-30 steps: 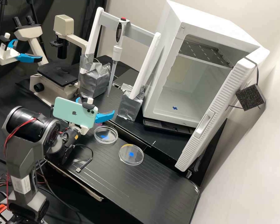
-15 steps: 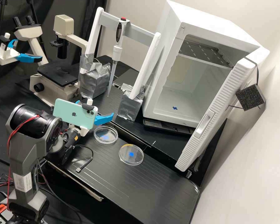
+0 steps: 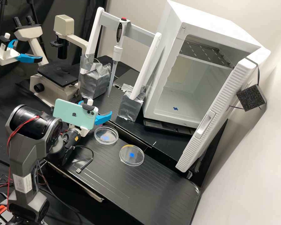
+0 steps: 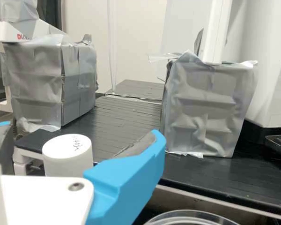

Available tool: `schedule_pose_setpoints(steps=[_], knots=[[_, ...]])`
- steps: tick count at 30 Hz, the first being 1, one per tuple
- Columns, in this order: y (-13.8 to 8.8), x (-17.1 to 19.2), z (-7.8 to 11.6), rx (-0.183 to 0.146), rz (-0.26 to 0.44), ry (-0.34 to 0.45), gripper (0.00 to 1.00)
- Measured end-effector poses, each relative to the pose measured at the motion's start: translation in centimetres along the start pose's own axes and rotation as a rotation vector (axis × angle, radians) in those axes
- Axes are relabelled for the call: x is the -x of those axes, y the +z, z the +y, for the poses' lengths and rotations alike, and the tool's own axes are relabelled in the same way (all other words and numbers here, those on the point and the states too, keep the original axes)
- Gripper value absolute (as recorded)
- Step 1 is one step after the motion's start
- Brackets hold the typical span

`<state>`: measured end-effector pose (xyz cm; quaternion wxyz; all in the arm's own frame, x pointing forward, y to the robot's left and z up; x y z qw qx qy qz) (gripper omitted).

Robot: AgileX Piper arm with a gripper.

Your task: Open the bottle

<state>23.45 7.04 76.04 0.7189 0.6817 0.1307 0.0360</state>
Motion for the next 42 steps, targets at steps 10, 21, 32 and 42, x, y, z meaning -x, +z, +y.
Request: schedule_pose_setpoints(steps=[10, 21, 32, 42], knots=[[-0.17, 0.01, -0.15, -0.001, 0.007, -0.006, 0.0], [-0.34, 0.02, -0.3, 0.0, 0.014, -0.012, 0.0], [-0.34, 0.02, -0.3, 0.002, 0.014, -0.012, 0.0], [-0.34, 0.02, -0.3, 0.006, 0.014, -0.012, 0.0]])
